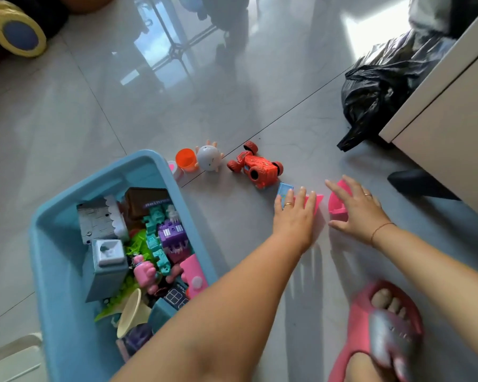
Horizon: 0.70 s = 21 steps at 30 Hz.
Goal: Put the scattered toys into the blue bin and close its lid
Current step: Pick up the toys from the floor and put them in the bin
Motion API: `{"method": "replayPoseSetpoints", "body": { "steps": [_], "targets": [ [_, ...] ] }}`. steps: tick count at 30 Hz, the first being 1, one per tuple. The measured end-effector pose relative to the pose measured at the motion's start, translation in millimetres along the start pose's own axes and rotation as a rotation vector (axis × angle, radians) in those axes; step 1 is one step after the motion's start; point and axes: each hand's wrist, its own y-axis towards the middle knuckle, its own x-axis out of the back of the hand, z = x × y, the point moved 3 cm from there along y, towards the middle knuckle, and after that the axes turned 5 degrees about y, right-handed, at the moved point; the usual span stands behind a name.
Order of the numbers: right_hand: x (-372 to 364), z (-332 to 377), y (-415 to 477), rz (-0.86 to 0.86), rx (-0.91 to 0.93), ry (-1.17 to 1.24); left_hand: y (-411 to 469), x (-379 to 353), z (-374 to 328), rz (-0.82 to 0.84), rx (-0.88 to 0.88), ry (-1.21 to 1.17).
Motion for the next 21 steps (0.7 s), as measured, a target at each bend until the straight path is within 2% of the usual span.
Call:
{"method": "replayPoseSetpoints", "body": {
  "steps": [8, 12, 16, 18, 21],
  "targets": [
    [-12, 5, -7, -0.108, -0.002, 0.035, 10, -3, -2, -0.116, -0.016, 0.119],
    [-22, 8, -17, -0.083, -0.053, 0.049, 0, -6, -13, -0.043, -0.089, 0.04],
    [-26, 13, -21, -0.049, -0.059, 0.065, -7, -3, -9, 0.079, -0.021, -0.066],
    [-16, 18, -23, -0.118, -0.083, 0.169, -14, 5, 0, 0.053, 0.066, -0.169],
    [20, 47, -30, -0.378, -0.041, 0.412, -43, 36, 14, -0.144, 0.153, -0.403]
  ]
}}
